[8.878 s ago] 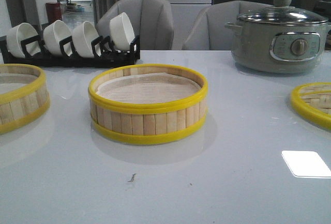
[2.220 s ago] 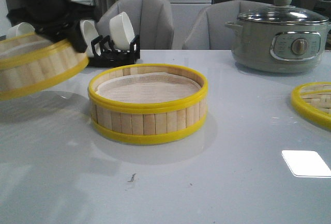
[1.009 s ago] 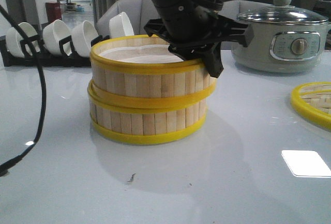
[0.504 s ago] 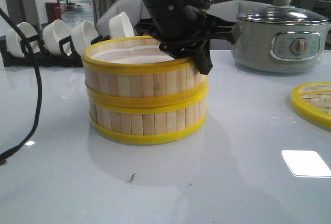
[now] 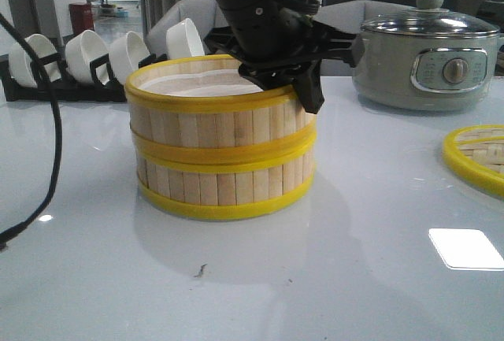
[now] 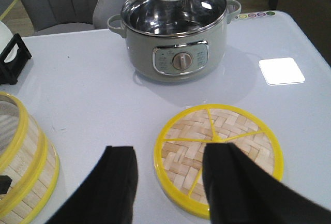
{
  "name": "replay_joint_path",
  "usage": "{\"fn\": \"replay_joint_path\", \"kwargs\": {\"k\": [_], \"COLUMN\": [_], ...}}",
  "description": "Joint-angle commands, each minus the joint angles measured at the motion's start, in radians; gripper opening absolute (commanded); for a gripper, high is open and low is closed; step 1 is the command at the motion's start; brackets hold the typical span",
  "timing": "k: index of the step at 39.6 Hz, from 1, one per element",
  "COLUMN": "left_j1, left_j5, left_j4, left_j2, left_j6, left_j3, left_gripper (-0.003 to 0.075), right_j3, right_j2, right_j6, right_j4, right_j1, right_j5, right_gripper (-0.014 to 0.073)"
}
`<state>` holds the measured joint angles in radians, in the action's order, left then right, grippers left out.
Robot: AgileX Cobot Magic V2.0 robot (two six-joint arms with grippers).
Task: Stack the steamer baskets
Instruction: 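Open the left gripper and raise it away from the stacked baskets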
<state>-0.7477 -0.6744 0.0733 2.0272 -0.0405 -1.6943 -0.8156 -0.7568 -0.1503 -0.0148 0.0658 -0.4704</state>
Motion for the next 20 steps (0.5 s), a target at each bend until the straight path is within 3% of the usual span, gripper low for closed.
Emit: {"fn": "replay_joint_path", "kwargs": {"k": [1,4,15,18,20], "left_j1": [0.002,0.002,0.034,0.055,0.074], "left_j5": [0.056,0.056,-0.021,-0.060,-0.082], "left_j4": [-0.006,-0.015,-0.041,-0.041,-0.026], "left_j2": [-0.073,-0.077,-0.079,-0.083,-0.090], "left_j6": [-0.007,-0.007,-0.014,-0.014,-0.014], "left_j3": [-0.038,-0.047,-0.174,-0.222,-0.252], "left_gripper": [0.0405,0.0447,0.0438,0.0393,0.0315], "right_j3": [-0.036,-0.036,-0.036,-0.036,-0.036], "right_j2": [0.001,0.001,0.001,0.001,0.001], "right_j6": [0.013,0.013,0.013,0.013,0.013], "right_j4": [0.004,0.004,0.004,0.004,0.004], "right_j1": [0.002,0.002,0.002,0.002,0.002], "right_j5": [0.077,0.077,0.077,0.077,0.077], "right_gripper": [0.0419,0.0419,0.0419,0.0419,0.0419]}}
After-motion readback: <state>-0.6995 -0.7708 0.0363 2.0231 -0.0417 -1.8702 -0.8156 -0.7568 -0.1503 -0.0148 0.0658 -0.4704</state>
